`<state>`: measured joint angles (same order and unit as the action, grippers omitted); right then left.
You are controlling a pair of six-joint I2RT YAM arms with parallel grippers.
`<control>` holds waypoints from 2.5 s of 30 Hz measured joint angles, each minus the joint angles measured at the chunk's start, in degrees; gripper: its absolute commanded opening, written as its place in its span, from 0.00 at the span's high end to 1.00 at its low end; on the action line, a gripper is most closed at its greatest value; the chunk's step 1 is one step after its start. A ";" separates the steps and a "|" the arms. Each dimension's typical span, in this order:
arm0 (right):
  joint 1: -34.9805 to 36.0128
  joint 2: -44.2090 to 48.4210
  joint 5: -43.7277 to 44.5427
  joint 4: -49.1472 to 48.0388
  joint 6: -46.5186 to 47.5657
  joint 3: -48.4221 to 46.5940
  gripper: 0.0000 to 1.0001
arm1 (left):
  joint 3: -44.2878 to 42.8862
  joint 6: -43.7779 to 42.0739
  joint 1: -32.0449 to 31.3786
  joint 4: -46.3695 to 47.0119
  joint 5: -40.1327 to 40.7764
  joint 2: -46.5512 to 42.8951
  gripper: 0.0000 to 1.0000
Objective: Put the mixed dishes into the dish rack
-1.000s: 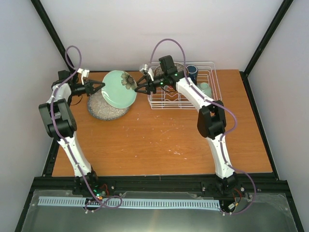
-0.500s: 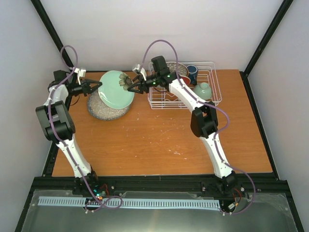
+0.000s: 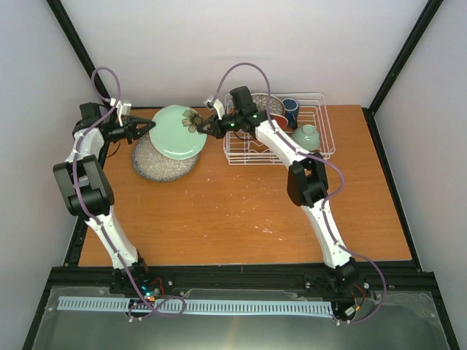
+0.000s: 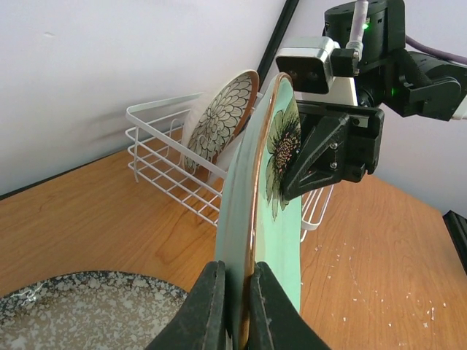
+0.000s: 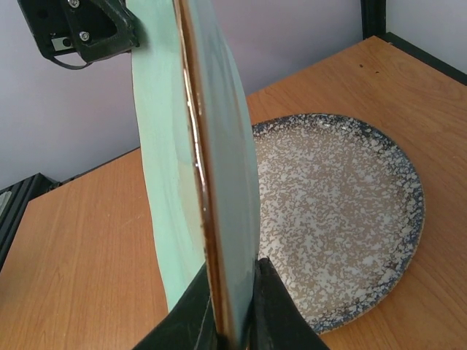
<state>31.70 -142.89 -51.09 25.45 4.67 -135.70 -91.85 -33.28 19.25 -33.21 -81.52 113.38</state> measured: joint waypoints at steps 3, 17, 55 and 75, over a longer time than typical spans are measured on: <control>0.00 0.04 -0.28 -1.55 -0.13 1.22 0.97 | 0.50 0.52 0.00 0.87 0.17 0.00 0.99; 0.98 3.93 -0.37 -10.56 1.36 12.20 0.97 | 1.55 9.79 -1.66 2.40 -4.70 0.00 0.69; -2.25 18.56 5.57 -25.33 2.38 38.27 0.97 | 4.44 20.50 0.26 16.92 8.26 -9.27 0.58; -7.85 41.05 18.91 -32.74 11.78 54.18 0.97 | 4.48 20.81 0.26 18.25 11.58 -10.21 0.59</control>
<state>23.86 -101.84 -32.18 -7.29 16.45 -81.52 -87.37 -12.47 19.51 -14.96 -69.93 103.18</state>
